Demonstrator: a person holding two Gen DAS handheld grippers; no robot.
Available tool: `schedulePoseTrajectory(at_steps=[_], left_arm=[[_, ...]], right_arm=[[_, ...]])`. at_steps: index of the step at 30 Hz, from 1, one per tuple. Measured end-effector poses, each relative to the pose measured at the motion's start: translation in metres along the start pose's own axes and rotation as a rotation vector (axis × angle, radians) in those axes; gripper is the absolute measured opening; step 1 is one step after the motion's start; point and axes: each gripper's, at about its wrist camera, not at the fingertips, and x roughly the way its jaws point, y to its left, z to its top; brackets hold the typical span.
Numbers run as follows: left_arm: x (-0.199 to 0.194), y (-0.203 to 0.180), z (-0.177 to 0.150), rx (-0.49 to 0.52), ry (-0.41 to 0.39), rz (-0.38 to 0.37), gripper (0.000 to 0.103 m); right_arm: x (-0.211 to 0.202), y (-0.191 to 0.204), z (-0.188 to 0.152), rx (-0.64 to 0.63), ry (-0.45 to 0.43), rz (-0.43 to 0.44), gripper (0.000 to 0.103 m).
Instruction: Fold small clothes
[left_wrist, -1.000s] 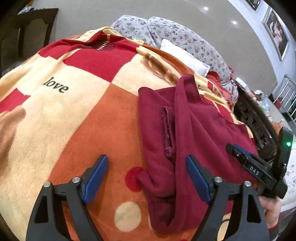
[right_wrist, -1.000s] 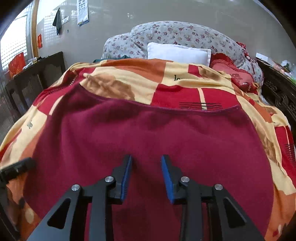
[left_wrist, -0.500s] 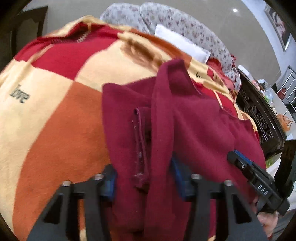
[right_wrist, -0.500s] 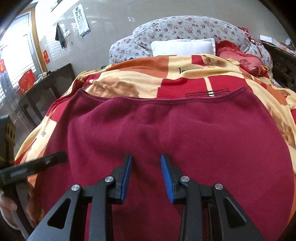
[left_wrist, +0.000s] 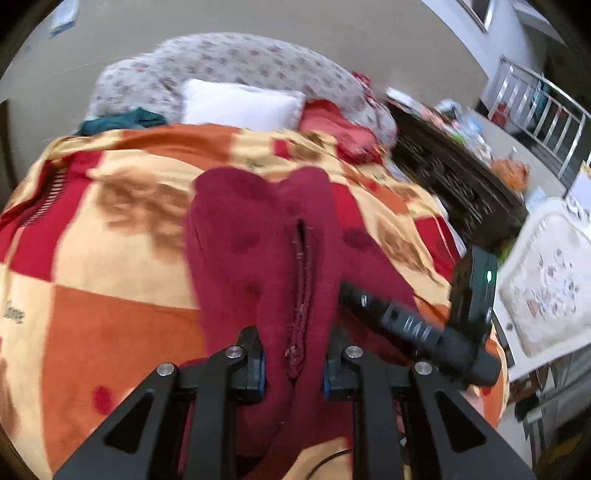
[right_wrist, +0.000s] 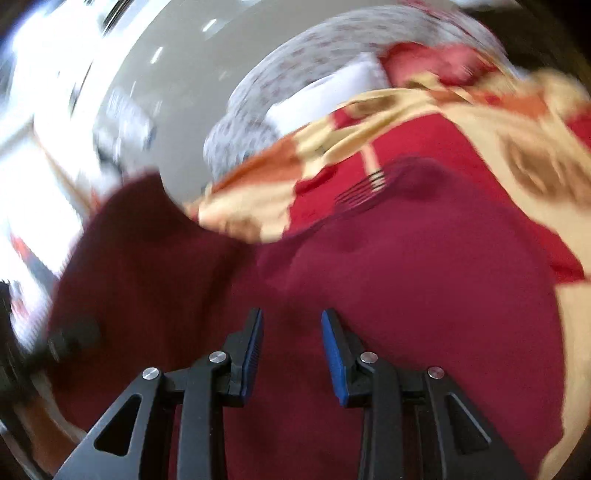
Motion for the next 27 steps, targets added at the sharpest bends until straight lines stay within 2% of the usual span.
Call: schedulePoseTrajectory(at_steps=[2, 5, 6, 7, 9, 10, 12, 14, 16, 20, 21, 23, 25, 26, 27], left_arm=[[0.022, -0.02, -0.006, 0.022, 0.034, -0.003, 0.019], [0.059, -0.04, -0.021, 0.04, 0.099, 0.007, 0.019], [0.065, -0.043, -0.026, 0.053, 0.106, 0.015, 0.019], [0.072, -0.046, -0.029, 0.068, 0.111, 0.025, 0.02], [0.076, -0.053, -0.036, 0.099, 0.102, 0.033, 0.025], [0.076, -0.057, -0.036, 0.11, 0.095, 0.026, 0.028], [0.069, -0.059, -0.035, 0.101, 0.086, -0.05, 0.051], [0.062, -0.059, -0.038, 0.093, 0.099, -0.118, 0.066], [0.051, -0.066, -0.04, 0.138, 0.101, -0.13, 0.066], [0.009, -0.058, -0.055, 0.272, 0.052, -0.032, 0.067], [-0.003, -0.049, -0.06, 0.291, 0.026, 0.007, 0.07], [-0.02, -0.033, -0.068, 0.3, -0.02, 0.086, 0.077], [-0.025, -0.014, -0.077, 0.292, -0.054, 0.174, 0.077], [-0.023, -0.007, -0.08, 0.279, -0.054, 0.191, 0.077], [-0.02, 0.0, -0.082, 0.253, -0.046, 0.172, 0.077]], right_arm=[[-0.01, -0.027, 0.006, 0.161, -0.023, 0.147, 0.035], [-0.019, -0.056, 0.008, 0.334, -0.056, 0.333, 0.039], [-0.021, -0.062, 0.008, 0.374, -0.067, 0.38, 0.044], [-0.021, -0.067, 0.007, 0.405, -0.077, 0.433, 0.055], [-0.021, -0.065, 0.008, 0.411, -0.081, 0.5, 0.068], [-0.022, -0.063, 0.008, 0.403, -0.081, 0.505, 0.07], [-0.022, -0.054, 0.01, 0.372, -0.076, 0.488, 0.073], [-0.021, -0.047, 0.014, 0.34, -0.061, 0.477, 0.075], [-0.02, -0.043, 0.014, 0.315, -0.047, 0.477, 0.078], [-0.022, -0.033, 0.014, 0.249, -0.002, 0.456, 0.083], [-0.02, -0.032, 0.013, 0.231, 0.009, 0.448, 0.086], [-0.022, -0.022, 0.009, 0.156, 0.05, 0.406, 0.091], [-0.02, -0.01, 0.005, 0.084, 0.072, 0.362, 0.094], [-0.018, -0.002, 0.004, 0.038, 0.082, 0.317, 0.095], [-0.016, 0.005, 0.001, 0.003, 0.078, 0.262, 0.094]])
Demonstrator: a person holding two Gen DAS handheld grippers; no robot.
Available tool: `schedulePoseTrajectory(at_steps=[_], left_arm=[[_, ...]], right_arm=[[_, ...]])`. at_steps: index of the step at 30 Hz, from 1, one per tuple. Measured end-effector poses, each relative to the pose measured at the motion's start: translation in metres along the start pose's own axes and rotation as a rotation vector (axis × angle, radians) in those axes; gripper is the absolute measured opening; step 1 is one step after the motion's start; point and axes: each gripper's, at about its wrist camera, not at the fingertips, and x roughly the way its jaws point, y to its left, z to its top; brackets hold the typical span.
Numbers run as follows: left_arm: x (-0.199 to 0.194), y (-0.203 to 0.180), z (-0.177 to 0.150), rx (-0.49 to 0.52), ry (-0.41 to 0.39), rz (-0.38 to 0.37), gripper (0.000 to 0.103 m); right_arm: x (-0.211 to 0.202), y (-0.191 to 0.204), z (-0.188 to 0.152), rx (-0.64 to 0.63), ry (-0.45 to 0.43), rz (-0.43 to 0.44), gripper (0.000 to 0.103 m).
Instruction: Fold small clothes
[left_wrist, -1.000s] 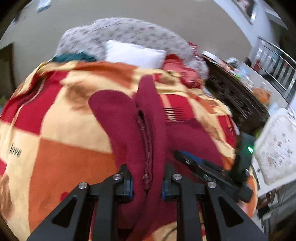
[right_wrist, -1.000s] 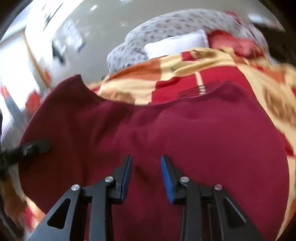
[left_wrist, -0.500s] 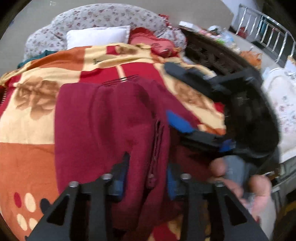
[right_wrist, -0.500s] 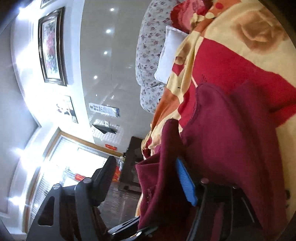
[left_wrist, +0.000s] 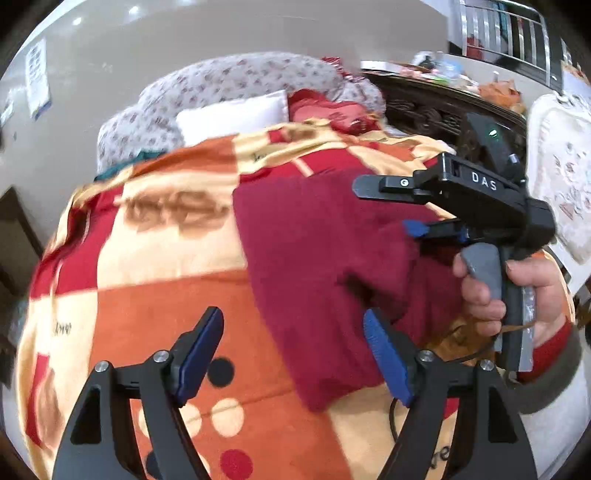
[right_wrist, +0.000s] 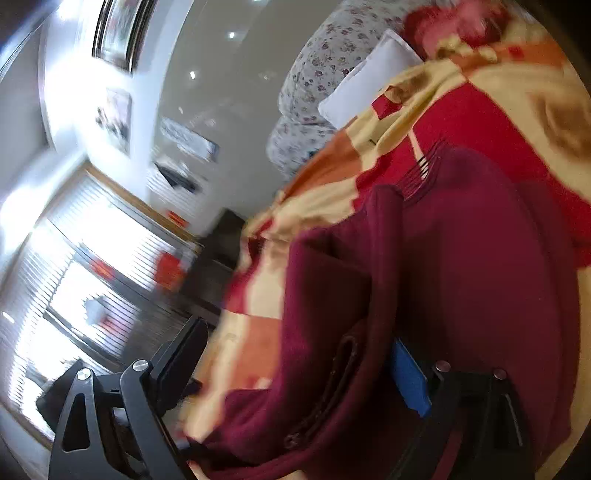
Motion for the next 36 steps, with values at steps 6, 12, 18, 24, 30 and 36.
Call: schedulePoseTrajectory(at_steps=[6, 12, 18, 24, 30, 36], left_arm=[[0.027, -0.02, -0.004, -0.02, 0.014, -0.223, 0.077], [0.037, -0.046, 0.013, -0.011, -0.015, -0.344, 0.077], [0.052, -0.075, 0.021, 0.042, 0.006, -0.361, 0.077], [0.029, -0.058, -0.003, 0.115, 0.016, -0.309, 0.077], [0.022, -0.033, -0.011, 0.168, -0.029, -0.137, 0.077], [0.045, -0.04, -0.014, 0.127, 0.016, -0.184, 0.077]], right_arm=[[0.02, 0.011, -0.01, -0.117, -0.029, -0.279, 0.029], [-0.01, 0.034, 0.006, -0.181, -0.104, -0.313, 0.022], [-0.024, 0.019, 0.035, -0.246, -0.08, -0.458, 0.025], [-0.039, -0.024, 0.031, -0.107, -0.114, -0.511, 0.053], [-0.073, 0.039, 0.0, -0.258, -0.09, -0.447, 0.053], [-0.05, 0.071, -0.04, -0.35, -0.018, -0.515, 0.048]])
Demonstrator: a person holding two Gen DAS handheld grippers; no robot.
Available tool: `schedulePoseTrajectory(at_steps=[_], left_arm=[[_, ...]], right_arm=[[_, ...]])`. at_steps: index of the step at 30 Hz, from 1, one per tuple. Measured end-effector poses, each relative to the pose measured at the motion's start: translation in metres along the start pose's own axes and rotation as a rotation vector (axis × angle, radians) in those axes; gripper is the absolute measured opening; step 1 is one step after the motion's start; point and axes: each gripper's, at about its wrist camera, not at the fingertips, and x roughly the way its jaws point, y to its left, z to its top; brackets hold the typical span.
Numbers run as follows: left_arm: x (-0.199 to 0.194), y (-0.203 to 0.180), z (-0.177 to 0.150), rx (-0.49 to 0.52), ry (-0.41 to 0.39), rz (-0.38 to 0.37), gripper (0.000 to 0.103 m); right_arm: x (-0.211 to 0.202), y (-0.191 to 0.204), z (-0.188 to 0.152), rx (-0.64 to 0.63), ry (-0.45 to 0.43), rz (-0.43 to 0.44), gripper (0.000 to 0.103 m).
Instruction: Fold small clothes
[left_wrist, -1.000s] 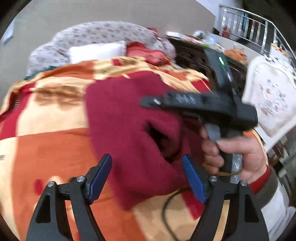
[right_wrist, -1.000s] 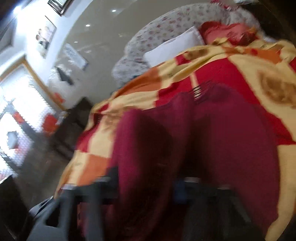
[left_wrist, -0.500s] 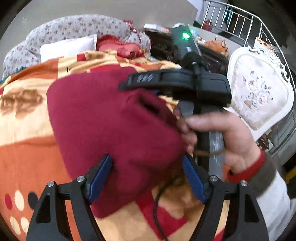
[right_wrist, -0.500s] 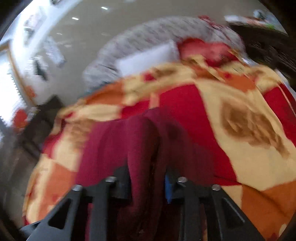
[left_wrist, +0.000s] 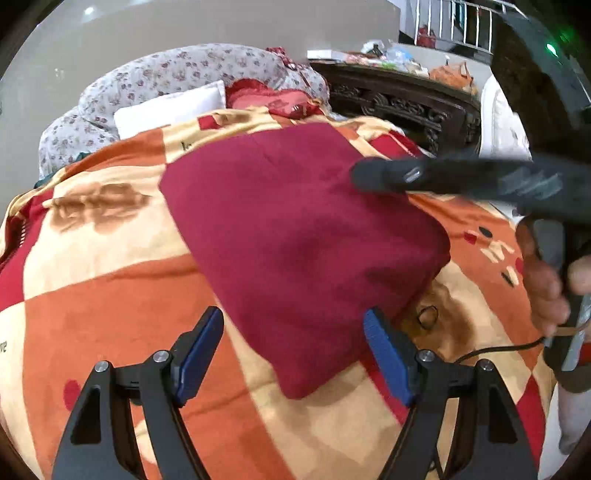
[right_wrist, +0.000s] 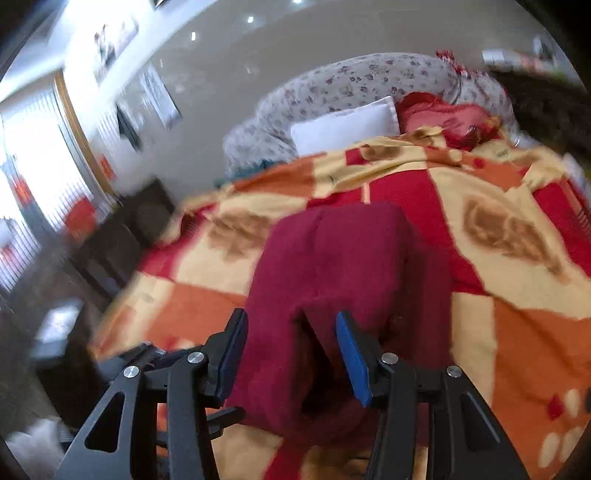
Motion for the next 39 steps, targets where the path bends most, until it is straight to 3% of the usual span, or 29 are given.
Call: schedulePoseTrajectory(at_steps=[1, 2, 7, 11, 15, 19, 23, 26, 29, 31, 32, 36, 39], left_arm=[[0.002, -0.003, -0.001, 0.008, 0.007, 0.006, 0.077], [0.003, -0.004, -0.004, 0.01, 0.014, 0.01, 0.077], [0.01, -0.001, -0.013, 0.006, 0.043, -0.003, 0.078], [0.001, 0.003, -0.007, -0.028, 0.026, -0.008, 0.077], [-0.018, 0.002, 0.004, -0.02, -0.04, 0.003, 0.079], [-0.012, -0.003, 0.016, -0.023, -0.049, 0.001, 0.079], [0.002, -0.009, 0.019, -0.047, -0.027, -0.043, 0.079], [0.013, -0.014, 0.016, -0.046, -0.008, -0.04, 0.085], [0.021, -0.019, 0.013, -0.012, 0.001, -0.028, 0.086], [0.027, -0.023, 0.009, 0.002, 0.012, -0.035, 0.091], [0.03, -0.026, 0.008, 0.015, 0.011, -0.03, 0.093], [0.033, -0.028, 0.007, 0.016, -0.002, -0.022, 0.094], [0.031, -0.025, 0.006, -0.005, 0.007, -0.024, 0.094]], right_arm=[[0.007, 0.004, -0.003, -0.039, 0.012, -0.091, 0.018], [0.012, 0.003, -0.006, -0.049, 0.019, -0.127, 0.014], [0.012, -0.037, -0.043, 0.063, 0.051, -0.107, 0.013], [0.016, -0.046, -0.059, 0.079, 0.078, -0.1, 0.015], [-0.015, -0.043, -0.048, 0.1, 0.054, -0.077, 0.026], [-0.042, -0.033, -0.023, 0.08, -0.058, -0.094, 0.026], [-0.017, -0.029, 0.009, 0.076, -0.049, -0.154, 0.026], [0.027, -0.042, 0.024, 0.096, 0.038, -0.246, 0.026], [0.049, -0.059, 0.031, 0.122, 0.05, -0.195, 0.016], [0.047, -0.057, 0.039, 0.056, 0.007, -0.272, 0.005], [0.048, -0.058, 0.041, 0.038, -0.003, -0.325, 0.005], [0.065, -0.077, 0.035, 0.058, 0.049, -0.306, 0.004], [0.05, -0.082, 0.034, 0.099, 0.023, -0.265, 0.005]])
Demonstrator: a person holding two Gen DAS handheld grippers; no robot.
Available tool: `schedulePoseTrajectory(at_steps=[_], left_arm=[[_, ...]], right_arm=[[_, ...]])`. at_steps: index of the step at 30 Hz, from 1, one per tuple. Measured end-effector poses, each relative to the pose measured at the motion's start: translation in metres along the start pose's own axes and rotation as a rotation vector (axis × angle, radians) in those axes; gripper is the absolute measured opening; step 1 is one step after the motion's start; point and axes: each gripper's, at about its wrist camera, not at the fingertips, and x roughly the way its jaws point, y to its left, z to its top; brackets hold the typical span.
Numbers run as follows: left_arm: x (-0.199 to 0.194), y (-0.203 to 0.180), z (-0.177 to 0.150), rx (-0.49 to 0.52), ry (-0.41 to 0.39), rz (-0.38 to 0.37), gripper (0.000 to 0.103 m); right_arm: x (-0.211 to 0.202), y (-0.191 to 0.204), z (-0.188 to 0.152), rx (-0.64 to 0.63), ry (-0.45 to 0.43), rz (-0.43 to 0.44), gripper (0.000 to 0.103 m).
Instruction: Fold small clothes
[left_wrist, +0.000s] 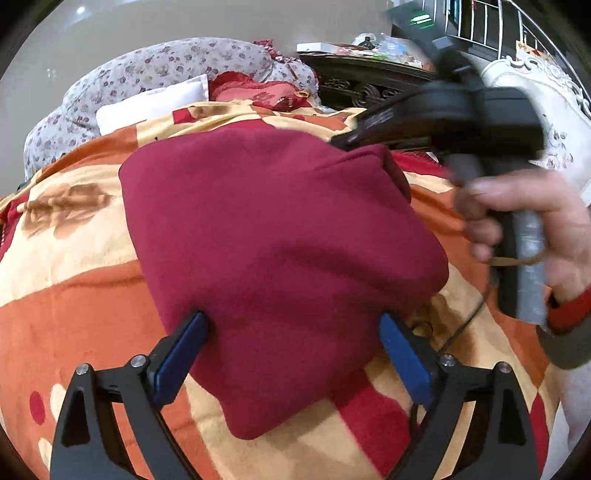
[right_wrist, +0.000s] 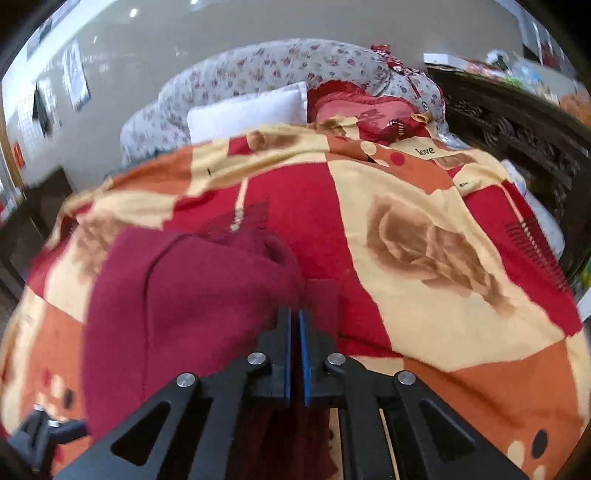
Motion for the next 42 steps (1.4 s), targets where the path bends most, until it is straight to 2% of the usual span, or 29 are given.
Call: schedulePoseTrajectory(at_steps=[2, 4, 8, 10, 12, 16, 18, 20, 21, 22, 24, 26, 28, 30, 33, 38, 41, 42], left_arm=[[-0.003, 0.002, 0.0, -0.013, -0.001, -0.001, 0.094], [-0.006, 0.005, 0.0, -0.033, -0.001, 0.003, 0.094], [-0.013, 0.008, -0.003, -0.061, 0.004, 0.028, 0.094], [-0.02, 0.009, -0.005, -0.061, -0.004, 0.062, 0.094], [-0.026, 0.011, -0.007, -0.065, -0.009, 0.091, 0.094], [-0.033, 0.017, -0.008, -0.084, -0.01, 0.116, 0.094], [-0.037, 0.018, -0.009, -0.096, -0.012, 0.125, 0.094], [-0.039, 0.02, -0.008, -0.107, -0.016, 0.13, 0.094], [-0.041, 0.023, -0.007, -0.122, -0.021, 0.131, 0.094], [-0.043, 0.026, -0.007, -0.14, -0.027, 0.125, 0.094], [-0.043, 0.041, -0.003, -0.222, -0.049, 0.082, 0.095], [-0.04, 0.054, -0.002, -0.301, -0.054, 0.054, 0.096], [-0.029, 0.069, -0.001, -0.381, -0.05, 0.023, 0.096], [-0.016, 0.08, 0.003, -0.424, -0.033, 0.017, 0.096], [-0.002, 0.092, 0.006, -0.453, -0.034, -0.019, 0.096], [0.015, 0.098, 0.018, -0.451, -0.047, -0.066, 0.097], [0.028, 0.099, 0.024, -0.451, -0.033, -0.091, 0.097], [0.029, 0.098, 0.024, -0.451, -0.028, -0.097, 0.097]], right_arm=[[-0.02, 0.0, -0.002, 0.028, -0.019, 0.03, 0.006], [-0.042, 0.01, -0.005, 0.009, -0.046, 0.102, 0.006], [-0.075, 0.051, -0.021, -0.123, -0.063, 0.188, 0.006], [-0.075, 0.066, -0.033, -0.189, -0.038, 0.178, 0.006], [-0.067, 0.067, -0.046, -0.222, -0.004, 0.098, 0.006], [-0.041, 0.049, -0.066, -0.172, 0.054, 0.05, 0.006], [-0.034, 0.04, -0.07, -0.126, 0.056, 0.075, 0.006], [-0.043, 0.036, -0.069, -0.093, 0.028, 0.11, 0.012], [-0.054, 0.033, -0.067, -0.074, -0.003, 0.131, 0.033], [-0.06, 0.031, -0.066, -0.059, -0.021, 0.143, 0.068], [-0.075, 0.017, -0.065, 0.016, -0.086, 0.144, 0.101], [-0.081, 0.003, -0.063, 0.07, -0.132, 0.139, 0.101], [-0.072, -0.011, -0.059, 0.103, -0.113, 0.123, 0.101], [-0.057, -0.018, -0.054, 0.12, -0.08, 0.149, 0.101], [-0.028, -0.028, -0.047, 0.161, -0.005, 0.171, 0.101], [-0.002, -0.029, -0.041, 0.18, 0.02, 0.275, 0.101], [0.011, -0.02, -0.04, 0.156, 0.036, 0.274, 0.1], [0.012, -0.017, -0.039, 0.137, 0.034, 0.264, 0.094]])
